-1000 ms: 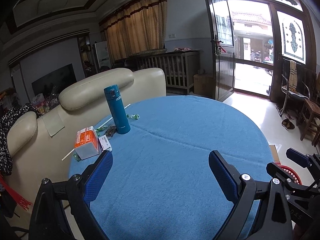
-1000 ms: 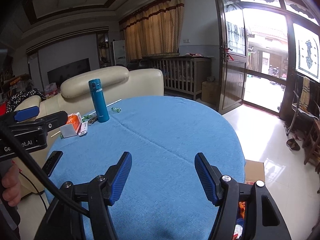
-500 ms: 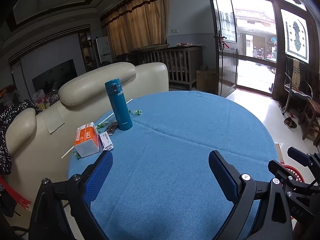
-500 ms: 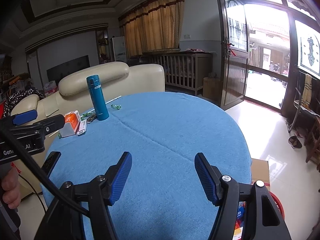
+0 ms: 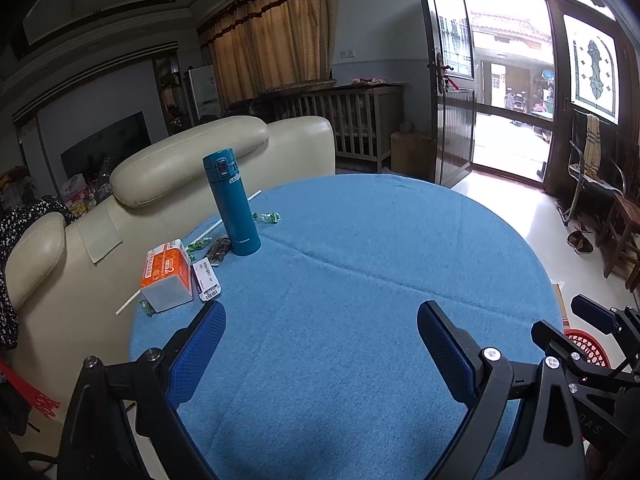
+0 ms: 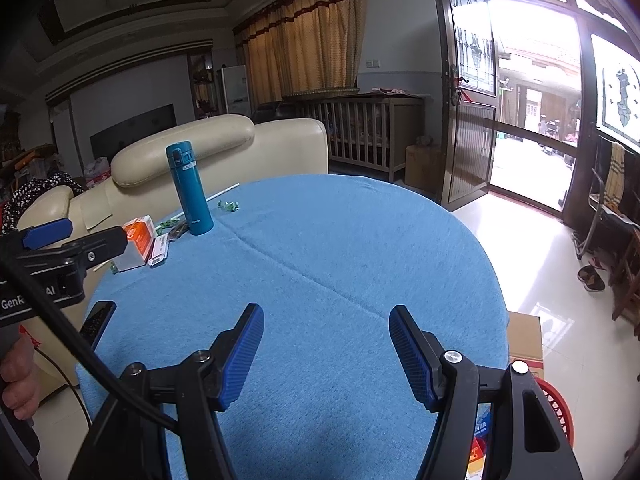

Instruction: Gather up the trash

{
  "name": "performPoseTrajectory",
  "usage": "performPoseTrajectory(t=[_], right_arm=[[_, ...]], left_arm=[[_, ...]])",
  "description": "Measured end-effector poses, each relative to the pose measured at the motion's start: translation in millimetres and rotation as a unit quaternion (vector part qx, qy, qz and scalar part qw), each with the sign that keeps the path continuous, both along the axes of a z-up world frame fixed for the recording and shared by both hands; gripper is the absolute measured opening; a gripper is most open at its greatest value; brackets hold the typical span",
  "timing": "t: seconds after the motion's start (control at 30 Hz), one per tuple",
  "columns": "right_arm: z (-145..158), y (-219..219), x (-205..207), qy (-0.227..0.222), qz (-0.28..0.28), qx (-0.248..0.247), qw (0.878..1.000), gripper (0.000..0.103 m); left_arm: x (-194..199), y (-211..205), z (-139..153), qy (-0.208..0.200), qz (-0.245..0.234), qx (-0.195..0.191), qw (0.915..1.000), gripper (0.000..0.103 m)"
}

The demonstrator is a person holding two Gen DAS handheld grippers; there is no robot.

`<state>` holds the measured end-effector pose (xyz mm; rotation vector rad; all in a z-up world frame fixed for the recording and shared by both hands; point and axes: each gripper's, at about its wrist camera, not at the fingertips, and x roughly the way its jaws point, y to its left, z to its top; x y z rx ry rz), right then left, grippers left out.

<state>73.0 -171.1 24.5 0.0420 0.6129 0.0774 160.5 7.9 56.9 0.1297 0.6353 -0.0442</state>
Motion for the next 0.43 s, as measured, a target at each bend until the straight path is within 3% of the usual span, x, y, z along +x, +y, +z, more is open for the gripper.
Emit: performPoseTrajectory(t=[0.43], right_arm=[[-5.8, 0.1, 10.7, 0.007, -0.014, -0.01, 1.0, 0.069]], left_arm=[[12.5, -2.3, 0.1, -0.003, -0.013, -0.005, 0.9999, 0.097]])
